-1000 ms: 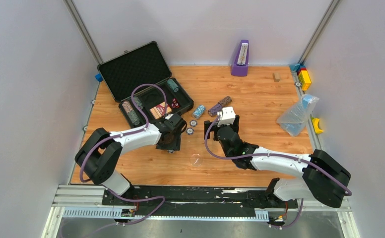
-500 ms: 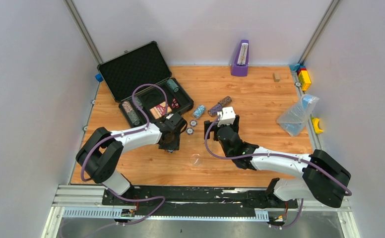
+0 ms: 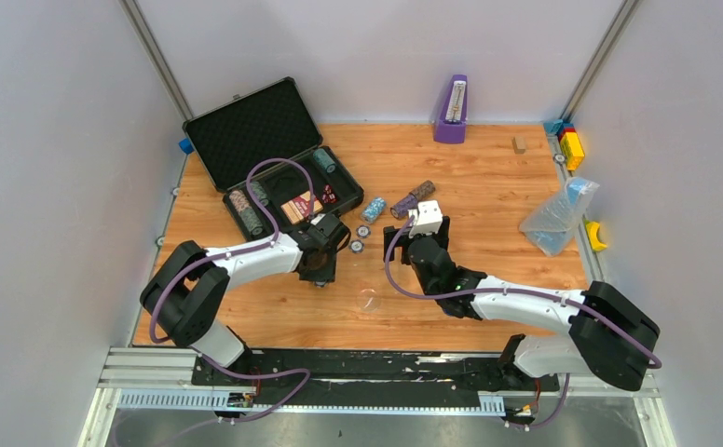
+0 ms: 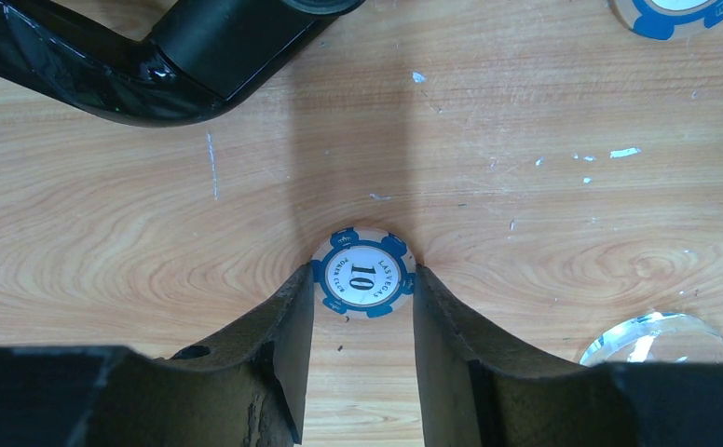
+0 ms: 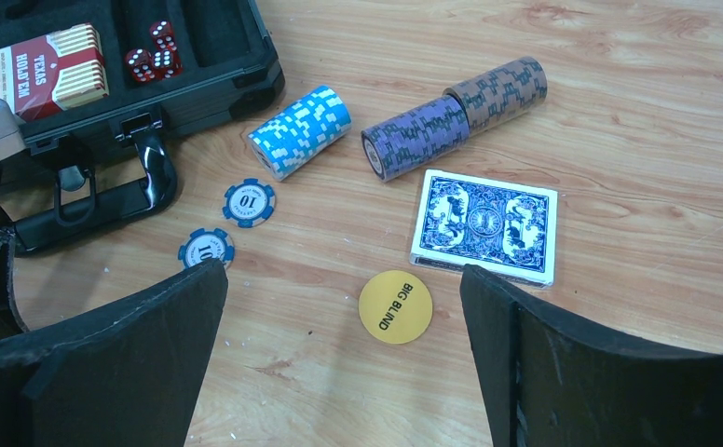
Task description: Pack up texas hold em set
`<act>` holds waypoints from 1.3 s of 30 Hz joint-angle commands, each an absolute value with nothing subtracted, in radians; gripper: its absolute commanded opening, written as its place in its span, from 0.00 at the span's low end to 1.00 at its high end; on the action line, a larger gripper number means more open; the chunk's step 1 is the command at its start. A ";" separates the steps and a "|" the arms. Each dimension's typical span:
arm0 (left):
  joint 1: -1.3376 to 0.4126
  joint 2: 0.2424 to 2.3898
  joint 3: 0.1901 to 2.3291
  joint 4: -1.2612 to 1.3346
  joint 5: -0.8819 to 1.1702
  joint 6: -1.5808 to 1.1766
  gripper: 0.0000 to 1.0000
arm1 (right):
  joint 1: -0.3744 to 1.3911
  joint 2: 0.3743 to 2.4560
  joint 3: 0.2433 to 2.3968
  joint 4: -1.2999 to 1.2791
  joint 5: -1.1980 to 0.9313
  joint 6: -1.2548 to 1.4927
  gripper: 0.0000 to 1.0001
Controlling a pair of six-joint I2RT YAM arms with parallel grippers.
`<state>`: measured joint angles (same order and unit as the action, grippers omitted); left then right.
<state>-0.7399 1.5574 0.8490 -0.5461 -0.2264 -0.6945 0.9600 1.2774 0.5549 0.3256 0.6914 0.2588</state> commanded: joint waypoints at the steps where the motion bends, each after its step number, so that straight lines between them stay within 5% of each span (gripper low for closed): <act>1: -0.748 1.593 0.819 -0.520 -0.185 -0.725 0.05 | 0.964 1.252 0.569 0.327 0.710 0.260 0.98; 24: -0.747 1.392 0.929 -0.655 -0.224 -0.681 0.02 | 0.965 1.255 0.571 0.325 0.705 0.256 0.97; 27: -0.747 1.411 0.926 -0.650 -0.193 -0.678 0.68 | 0.964 1.253 0.571 0.325 0.706 0.257 0.97; 29: -0.748 1.426 0.915 -0.638 -0.182 -0.679 0.85 | 0.963 1.253 0.571 0.324 0.706 0.256 0.97; 39: -0.749 1.553 0.882 -0.570 -0.145 -0.674 0.82 | 0.964 1.255 0.571 0.324 0.706 0.256 0.97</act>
